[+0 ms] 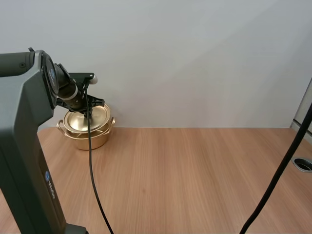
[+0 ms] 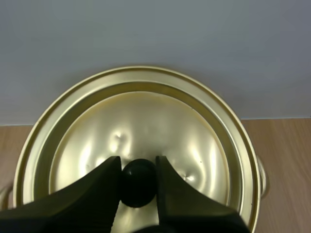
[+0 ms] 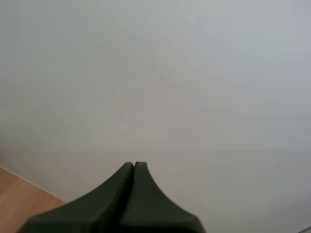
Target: Open the pot, put the car inside, and close it
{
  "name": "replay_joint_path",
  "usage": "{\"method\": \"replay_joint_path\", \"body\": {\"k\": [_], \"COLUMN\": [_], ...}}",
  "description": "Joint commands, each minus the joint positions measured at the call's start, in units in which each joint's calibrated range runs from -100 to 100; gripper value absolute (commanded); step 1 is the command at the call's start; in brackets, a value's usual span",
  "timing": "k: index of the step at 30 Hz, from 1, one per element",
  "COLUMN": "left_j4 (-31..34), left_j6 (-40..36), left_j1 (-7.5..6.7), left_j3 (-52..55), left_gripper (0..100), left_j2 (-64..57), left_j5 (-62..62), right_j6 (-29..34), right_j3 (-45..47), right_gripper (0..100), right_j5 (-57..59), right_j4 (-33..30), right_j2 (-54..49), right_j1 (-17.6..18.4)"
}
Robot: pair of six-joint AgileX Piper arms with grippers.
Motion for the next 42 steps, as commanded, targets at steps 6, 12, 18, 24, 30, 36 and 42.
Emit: {"method": "replay_joint_path", "body": {"k": [6,12,18,24,30,36,42], "left_j4": [0.35,4.18,5.6,5.49,5.49,4.94,2.25], "left_j6": [0.05,-1.81,-2.27,-2.49,-2.46,-2.04,-1.1], "left_j1": [-0.05,-0.05,-0.05,-0.05,-0.05,-0.05,-0.05], "left_j3": [-1.86,-1.86,-1.86,-1.86,-1.86,-1.86,-1.86], "left_gripper": [0,0,0,0,0,0,0], "left_j2": [1.65,1.65,1.65,1.65,1.65,1.65,1.72], "left_j5": [3.24,2.87,6.11,7.33,5.88,4.19,4.0], "right_j6": [0.0,0.0,0.0,0.0,0.0,-0.31,-0.31], "right_j3": [0.01,0.01,0.01,0.01,0.01,0.01,0.01], "right_gripper": [0,0,0,0,0,0,0], "right_j5": [0.41,0.46,1.29,4.25,5.44,5.44,5.44], "right_j4": [-0.02,-0.02,-0.02,-0.02,-0.02,0.19,-0.03], "right_j2": [-1.88,-3.75,-3.75,-3.75,-4.5,-7.03,-8.7], "right_j1": [-0.03,-0.03,-0.03,-0.03,-0.03,-0.03,-0.03]}}
